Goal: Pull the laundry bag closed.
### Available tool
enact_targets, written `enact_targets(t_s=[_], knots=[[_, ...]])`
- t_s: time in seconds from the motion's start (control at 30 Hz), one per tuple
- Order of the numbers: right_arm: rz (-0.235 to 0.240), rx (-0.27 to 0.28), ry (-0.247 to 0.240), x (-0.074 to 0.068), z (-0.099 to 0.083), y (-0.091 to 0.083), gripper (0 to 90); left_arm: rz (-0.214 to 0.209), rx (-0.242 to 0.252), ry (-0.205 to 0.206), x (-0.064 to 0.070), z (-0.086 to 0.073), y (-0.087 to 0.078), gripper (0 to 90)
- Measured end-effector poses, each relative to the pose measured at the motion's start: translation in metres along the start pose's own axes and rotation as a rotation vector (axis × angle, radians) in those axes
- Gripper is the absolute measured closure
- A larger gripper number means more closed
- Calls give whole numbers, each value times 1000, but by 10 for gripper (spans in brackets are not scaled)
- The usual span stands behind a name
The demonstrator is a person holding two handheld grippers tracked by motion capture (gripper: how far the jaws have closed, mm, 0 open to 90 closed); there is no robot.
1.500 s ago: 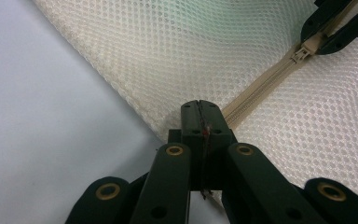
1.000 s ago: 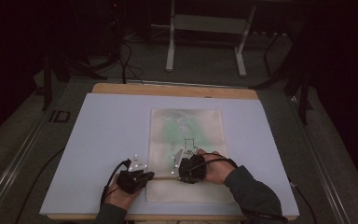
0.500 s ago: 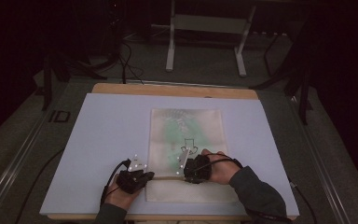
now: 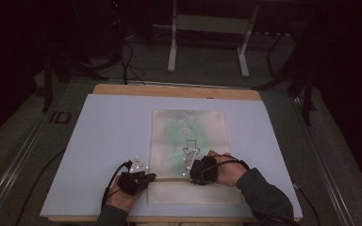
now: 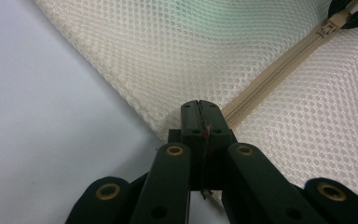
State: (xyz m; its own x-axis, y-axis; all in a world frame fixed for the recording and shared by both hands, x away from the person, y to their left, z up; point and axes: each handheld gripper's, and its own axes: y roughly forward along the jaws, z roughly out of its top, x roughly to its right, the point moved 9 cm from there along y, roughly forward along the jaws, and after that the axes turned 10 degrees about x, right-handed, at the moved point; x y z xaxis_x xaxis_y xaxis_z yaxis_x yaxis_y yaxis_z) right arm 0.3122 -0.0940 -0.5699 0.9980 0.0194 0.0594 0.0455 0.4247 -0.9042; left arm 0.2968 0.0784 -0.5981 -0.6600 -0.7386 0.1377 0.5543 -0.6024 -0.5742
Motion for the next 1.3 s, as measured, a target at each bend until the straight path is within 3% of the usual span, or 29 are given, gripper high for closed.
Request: enact_targets(t_s=[0.6, 1.3], knots=[[-7, 2, 13, 1, -16, -9, 825, 0, 0, 1, 0, 0, 0, 893], [-17, -7, 61, 3, -45, -22, 826, 2, -1, 1, 0, 0, 0, 893]])
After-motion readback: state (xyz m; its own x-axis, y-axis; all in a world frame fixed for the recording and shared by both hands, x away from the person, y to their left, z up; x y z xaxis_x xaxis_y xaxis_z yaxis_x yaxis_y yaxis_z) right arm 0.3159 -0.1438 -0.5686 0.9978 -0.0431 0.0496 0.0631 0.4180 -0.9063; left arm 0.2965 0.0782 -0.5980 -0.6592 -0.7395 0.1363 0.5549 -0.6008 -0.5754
